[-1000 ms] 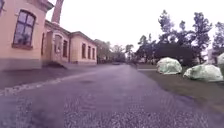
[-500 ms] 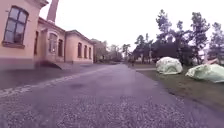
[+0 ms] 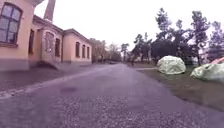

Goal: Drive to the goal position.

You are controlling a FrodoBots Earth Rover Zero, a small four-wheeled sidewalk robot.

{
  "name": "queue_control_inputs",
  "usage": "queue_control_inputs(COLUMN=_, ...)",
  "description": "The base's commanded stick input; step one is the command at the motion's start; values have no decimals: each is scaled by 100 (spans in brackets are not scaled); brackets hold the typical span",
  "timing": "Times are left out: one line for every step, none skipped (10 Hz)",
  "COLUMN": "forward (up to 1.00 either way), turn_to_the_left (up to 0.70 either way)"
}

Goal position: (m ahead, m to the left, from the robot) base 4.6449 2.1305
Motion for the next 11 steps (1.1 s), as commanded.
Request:
queue_control_inputs(forward=100, turn_to_the_left=0)
queue_control_inputs(forward=100, turn_to_the_left=0)
queue_control_inputs(forward=100, turn_to_the_left=0)
queue_control_inputs(forward=100, turn_to_the_left=0)
queue_control_inputs(forward=100, turn_to_the_left=0)
queue_control_inputs(forward=100, turn_to_the_left=0)
queue_control_inputs(forward=100, turn_to_the_left=0)
queue_control_inputs(forward=100, turn_to_the_left=0)
queue_control_inputs(forward=100, turn_to_the_left=0)
queue_control_inputs(forward=100, turn_to_the_left=0)
queue_control_inputs(forward=100, turn_to_the_left=0)
